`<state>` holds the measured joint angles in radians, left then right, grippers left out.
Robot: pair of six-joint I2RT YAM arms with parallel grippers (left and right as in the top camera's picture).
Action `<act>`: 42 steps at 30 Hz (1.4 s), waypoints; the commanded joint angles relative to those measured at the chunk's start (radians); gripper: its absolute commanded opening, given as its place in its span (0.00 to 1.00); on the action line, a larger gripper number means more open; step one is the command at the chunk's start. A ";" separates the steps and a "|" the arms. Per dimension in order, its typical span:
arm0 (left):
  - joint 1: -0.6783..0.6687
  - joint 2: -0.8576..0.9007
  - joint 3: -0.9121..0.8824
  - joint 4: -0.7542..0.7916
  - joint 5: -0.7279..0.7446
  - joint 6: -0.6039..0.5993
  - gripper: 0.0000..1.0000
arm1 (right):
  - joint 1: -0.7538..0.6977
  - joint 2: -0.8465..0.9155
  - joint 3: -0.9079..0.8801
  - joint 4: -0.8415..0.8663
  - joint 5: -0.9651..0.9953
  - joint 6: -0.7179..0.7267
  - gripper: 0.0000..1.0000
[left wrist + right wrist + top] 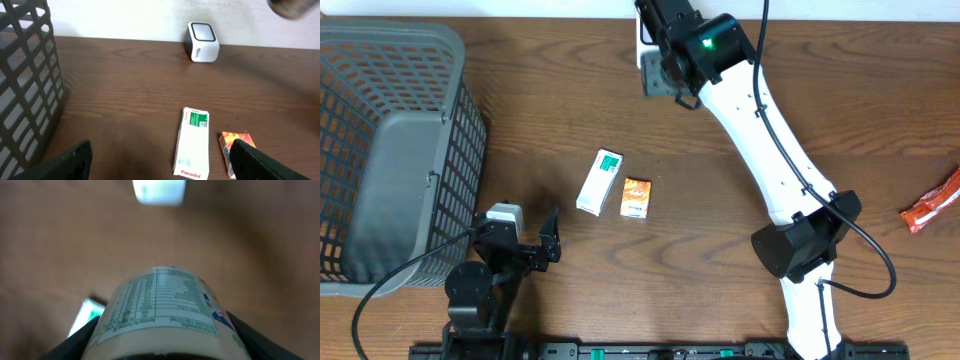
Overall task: Scan the item barcode
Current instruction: 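Lift the jar up to the white scanner and hold its label there, then carry the jar to the table's right edge and release it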
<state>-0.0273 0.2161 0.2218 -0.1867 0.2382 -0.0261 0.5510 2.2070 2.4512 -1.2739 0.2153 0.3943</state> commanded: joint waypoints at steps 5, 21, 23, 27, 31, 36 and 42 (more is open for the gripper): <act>0.003 -0.003 -0.002 0.000 0.012 -0.002 0.87 | -0.008 -0.035 -0.142 0.364 0.109 -0.233 0.52; 0.003 -0.003 -0.002 0.000 0.012 -0.002 0.87 | -0.087 0.135 -0.399 1.174 0.123 -0.480 0.56; 0.003 -0.003 -0.002 0.000 0.012 -0.002 0.87 | -0.093 0.177 -0.399 1.247 0.122 -0.486 0.58; 0.003 -0.003 -0.002 0.000 0.012 -0.002 0.87 | -0.097 0.257 -0.399 1.385 0.114 -0.494 0.67; 0.003 -0.003 -0.002 0.000 0.012 -0.002 0.87 | -0.097 0.302 -0.399 1.477 0.108 -0.515 0.68; 0.003 -0.003 -0.002 0.000 0.012 -0.002 0.87 | -0.097 0.304 -0.399 1.500 0.108 -0.515 0.67; 0.003 -0.003 -0.002 0.000 0.012 -0.002 0.87 | -0.102 0.290 -0.390 1.457 0.153 -0.516 0.68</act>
<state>-0.0273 0.2161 0.2218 -0.1867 0.2382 -0.0261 0.4526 2.5309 2.0327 0.1986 0.3229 -0.1120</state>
